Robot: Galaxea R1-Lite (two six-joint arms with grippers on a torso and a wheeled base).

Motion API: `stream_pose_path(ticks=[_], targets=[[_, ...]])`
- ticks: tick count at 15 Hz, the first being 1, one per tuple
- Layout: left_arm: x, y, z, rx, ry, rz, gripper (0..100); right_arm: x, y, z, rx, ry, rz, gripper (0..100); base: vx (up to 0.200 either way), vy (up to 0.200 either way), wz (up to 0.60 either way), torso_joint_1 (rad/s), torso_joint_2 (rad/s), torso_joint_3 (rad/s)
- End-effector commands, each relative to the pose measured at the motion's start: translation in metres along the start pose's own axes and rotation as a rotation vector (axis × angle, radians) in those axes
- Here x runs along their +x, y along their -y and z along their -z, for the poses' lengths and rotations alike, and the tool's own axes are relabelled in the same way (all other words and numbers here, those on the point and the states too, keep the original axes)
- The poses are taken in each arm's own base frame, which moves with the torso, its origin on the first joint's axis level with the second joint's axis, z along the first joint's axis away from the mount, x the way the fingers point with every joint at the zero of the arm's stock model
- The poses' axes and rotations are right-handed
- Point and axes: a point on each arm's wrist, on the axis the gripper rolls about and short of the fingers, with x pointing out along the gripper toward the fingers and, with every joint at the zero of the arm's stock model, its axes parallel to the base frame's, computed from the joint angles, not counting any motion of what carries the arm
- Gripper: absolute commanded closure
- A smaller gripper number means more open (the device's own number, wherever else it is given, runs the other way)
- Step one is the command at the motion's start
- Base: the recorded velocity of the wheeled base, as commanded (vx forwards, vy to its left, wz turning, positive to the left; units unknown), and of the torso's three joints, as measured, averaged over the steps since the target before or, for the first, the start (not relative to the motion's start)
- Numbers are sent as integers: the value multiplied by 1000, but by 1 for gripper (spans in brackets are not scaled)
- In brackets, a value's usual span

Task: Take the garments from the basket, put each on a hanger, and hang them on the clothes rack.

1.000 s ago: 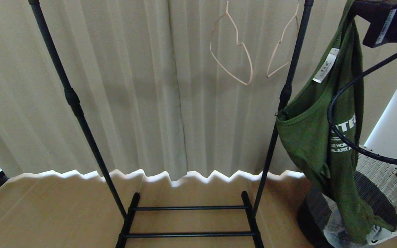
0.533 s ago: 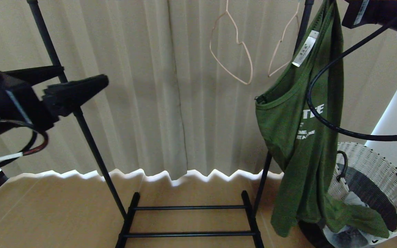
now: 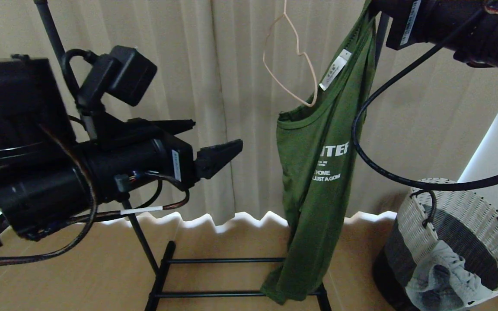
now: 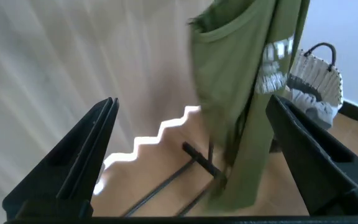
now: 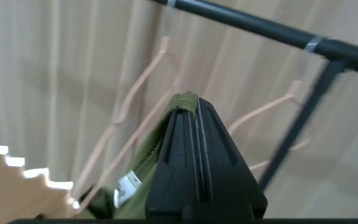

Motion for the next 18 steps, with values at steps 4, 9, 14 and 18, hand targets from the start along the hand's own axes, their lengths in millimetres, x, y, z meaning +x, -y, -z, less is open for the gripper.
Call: stream_pose_path(ticks=[4,9,14,18], targets=[[14,4,31,-10,-109,14,0,-3,-35,21,5,-74,-111,100,0,0,0,0,0,0],[9,28,66,-93,-169,90,0,-19,-75,36,11,-126,-247,100,0,0,0,0,0,0],[25,29,88,-130,-186,84,0,-29,-85,32,15,-118,-291,100,0,0,0,0,0,0],[14,44,96,-128,-128,141,0,-31,-86,33,14,-121,-295,100,0,0,0,0,0,0]])
